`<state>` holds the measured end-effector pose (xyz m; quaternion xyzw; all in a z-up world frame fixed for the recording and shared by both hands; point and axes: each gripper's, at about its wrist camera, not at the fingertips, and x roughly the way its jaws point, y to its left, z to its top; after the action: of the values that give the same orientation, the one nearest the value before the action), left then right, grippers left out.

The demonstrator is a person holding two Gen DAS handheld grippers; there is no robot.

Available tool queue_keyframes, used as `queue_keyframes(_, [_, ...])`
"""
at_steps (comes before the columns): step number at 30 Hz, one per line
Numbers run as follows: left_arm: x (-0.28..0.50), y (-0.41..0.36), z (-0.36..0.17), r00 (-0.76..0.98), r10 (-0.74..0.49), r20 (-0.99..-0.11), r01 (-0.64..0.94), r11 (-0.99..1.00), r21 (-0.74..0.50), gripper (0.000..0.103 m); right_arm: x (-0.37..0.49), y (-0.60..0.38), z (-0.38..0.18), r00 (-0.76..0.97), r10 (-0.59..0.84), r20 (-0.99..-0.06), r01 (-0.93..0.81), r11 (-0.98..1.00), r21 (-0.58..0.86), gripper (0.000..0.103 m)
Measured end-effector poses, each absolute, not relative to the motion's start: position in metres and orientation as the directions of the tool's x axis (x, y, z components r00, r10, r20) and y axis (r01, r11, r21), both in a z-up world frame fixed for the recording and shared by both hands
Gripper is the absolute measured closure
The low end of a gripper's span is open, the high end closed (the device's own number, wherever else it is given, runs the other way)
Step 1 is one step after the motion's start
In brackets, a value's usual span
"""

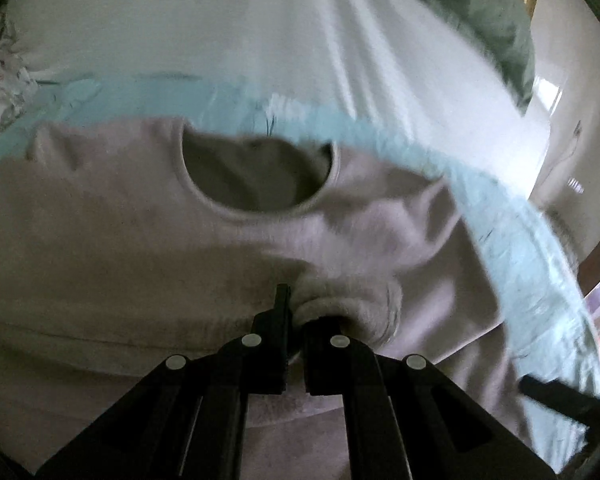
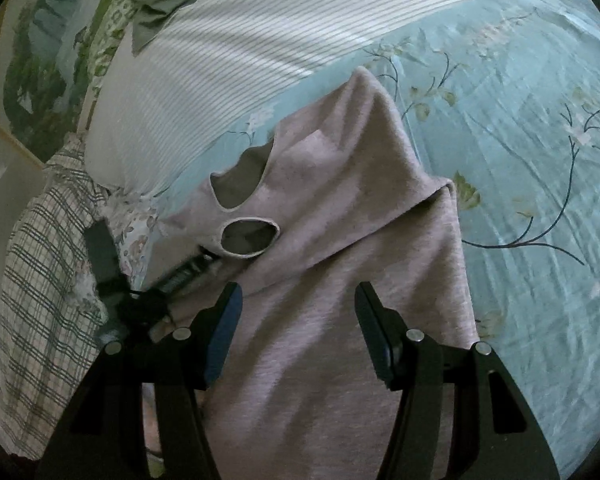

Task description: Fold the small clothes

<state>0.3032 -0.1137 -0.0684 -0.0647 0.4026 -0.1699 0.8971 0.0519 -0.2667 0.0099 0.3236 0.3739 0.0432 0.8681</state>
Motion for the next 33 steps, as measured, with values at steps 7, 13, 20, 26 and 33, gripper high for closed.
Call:
queue_keyframes(7, [0.287, -0.1, -0.078, 0.58, -0.368, -0.727, 0.272, 0.929, -0.252, 0.057, 0.071, -0.25, 0.007, 0.7, 0.356, -0.619, 0.135, 0.785, 0.605, 0.043])
queue_keyframes(13, [0.254, -0.047, -0.06, 0.66, -0.259, -0.705, 0.18, 0.966, -0.186, 0.04, 0.103, -0.231, 0.0, 0.666, 0.397, -0.632, 0.109, 0.786, 0.609, 0.043])
queue_keyframes(20, [0.254, 0.068, -0.071, 0.671, -0.092, -0.736, -0.096, 0.973, -0.21, 0.041, 0.15, -0.209, -0.011, 0.64, 0.397, -0.657, 0.093, 0.809, 0.58, 0.043])
queue_keyframes(26, [0.263, 0.126, -0.079, 0.659, -0.034, -0.751, -0.264, 0.925, -0.273, 0.041, 0.18, -0.197, -0.023, 0.611, 0.424, -0.668, 0.092, 0.8, 0.592, 0.047])
queue_keyframes(33, [0.269, 0.132, -0.086, 0.653, -0.007, -0.757, -0.293, 0.92, -0.261, 0.041, 0.186, -0.2, 0.018, 0.682, 0.406, -0.608, 0.0, 0.832, 0.555, 0.095])
